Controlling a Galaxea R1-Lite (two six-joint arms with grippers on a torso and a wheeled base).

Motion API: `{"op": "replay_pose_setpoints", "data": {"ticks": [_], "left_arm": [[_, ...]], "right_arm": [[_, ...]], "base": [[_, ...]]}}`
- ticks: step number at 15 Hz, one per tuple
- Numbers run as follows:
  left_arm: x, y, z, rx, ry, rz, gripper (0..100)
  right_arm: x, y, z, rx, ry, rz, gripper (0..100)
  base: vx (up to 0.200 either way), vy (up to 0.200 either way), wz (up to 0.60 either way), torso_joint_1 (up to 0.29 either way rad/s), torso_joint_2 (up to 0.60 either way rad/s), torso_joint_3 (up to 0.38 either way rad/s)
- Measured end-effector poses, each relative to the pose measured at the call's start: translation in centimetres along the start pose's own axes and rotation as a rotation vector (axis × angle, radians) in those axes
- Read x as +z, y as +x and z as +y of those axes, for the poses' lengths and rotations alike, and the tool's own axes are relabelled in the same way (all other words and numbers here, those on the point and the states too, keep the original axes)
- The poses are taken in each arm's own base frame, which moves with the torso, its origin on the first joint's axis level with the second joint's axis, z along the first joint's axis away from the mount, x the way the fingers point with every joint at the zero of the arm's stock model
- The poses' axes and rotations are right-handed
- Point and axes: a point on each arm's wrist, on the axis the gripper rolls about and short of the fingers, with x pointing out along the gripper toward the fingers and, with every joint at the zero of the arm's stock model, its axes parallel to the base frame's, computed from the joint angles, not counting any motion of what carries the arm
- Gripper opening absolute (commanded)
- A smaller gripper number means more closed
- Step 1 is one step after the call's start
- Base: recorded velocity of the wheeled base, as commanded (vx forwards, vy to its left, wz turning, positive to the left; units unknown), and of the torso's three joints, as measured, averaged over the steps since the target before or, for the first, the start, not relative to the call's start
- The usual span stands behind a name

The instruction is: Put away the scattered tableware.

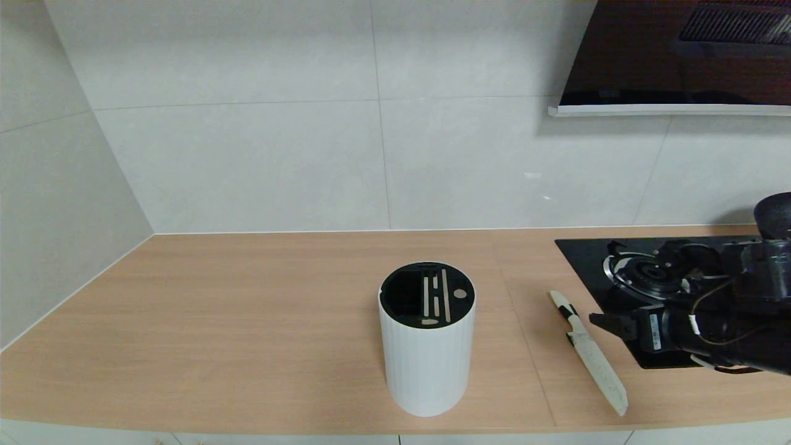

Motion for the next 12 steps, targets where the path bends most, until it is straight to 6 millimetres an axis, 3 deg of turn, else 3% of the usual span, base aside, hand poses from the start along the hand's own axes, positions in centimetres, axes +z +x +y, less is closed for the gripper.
{"op": "replay_pose_setpoints", "data": {"ticks": [7,12], "left_arm": [[0.0,0.0,0.0,0.000,0.000,0.000,100],[0.0,0.0,0.0,0.000,0.000,0.000,100]], "right_arm": [[-3.1,8.2,-1.3,-0.066,0.004,0.049,100],[-5.4,11.6,-2.1,-0.130,0.008,0.055,100]], "base": [[0.000,0.000,0.00,0.000,0.00,0.000],[0.000,0.000,0.00,0.000,0.00,0.000]]}}
